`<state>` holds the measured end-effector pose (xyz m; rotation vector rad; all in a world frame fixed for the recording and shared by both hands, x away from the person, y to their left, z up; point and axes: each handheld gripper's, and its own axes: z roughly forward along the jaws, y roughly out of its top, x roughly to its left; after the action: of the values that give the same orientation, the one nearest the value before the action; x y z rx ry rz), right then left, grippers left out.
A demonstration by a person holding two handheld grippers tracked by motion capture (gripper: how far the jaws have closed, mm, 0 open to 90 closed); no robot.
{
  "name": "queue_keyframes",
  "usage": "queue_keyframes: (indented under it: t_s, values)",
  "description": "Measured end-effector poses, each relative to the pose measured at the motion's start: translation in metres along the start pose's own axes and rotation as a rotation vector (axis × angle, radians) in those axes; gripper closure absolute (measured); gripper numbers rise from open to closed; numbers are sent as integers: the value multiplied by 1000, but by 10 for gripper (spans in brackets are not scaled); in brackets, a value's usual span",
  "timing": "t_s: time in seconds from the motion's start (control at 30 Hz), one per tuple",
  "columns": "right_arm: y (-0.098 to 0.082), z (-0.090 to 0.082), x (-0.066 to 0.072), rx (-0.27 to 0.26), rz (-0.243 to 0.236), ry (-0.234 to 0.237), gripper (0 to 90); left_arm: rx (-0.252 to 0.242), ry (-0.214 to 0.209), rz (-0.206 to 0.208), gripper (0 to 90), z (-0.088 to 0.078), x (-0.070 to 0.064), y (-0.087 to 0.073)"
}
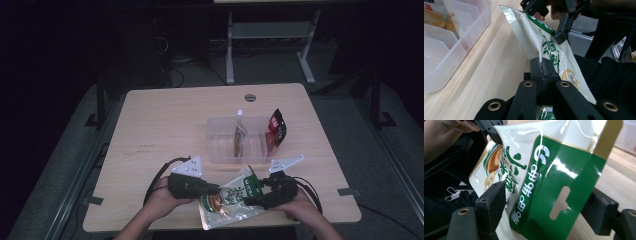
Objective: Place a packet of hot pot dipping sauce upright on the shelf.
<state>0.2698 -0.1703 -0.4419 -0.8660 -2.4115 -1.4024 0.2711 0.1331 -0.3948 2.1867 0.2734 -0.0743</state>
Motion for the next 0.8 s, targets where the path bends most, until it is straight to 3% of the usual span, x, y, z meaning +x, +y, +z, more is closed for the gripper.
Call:
queue_keyframes:
  t_s: [0.4, 0.8]
  values:
    - [-1, -1, -2, -6, 9, 28, 363, 10, 30, -3, 897, 3, 3, -6]
    - [-1, -8, -2, -59, -12, 64, 664, 4, 75, -15, 897, 0, 8, -10]
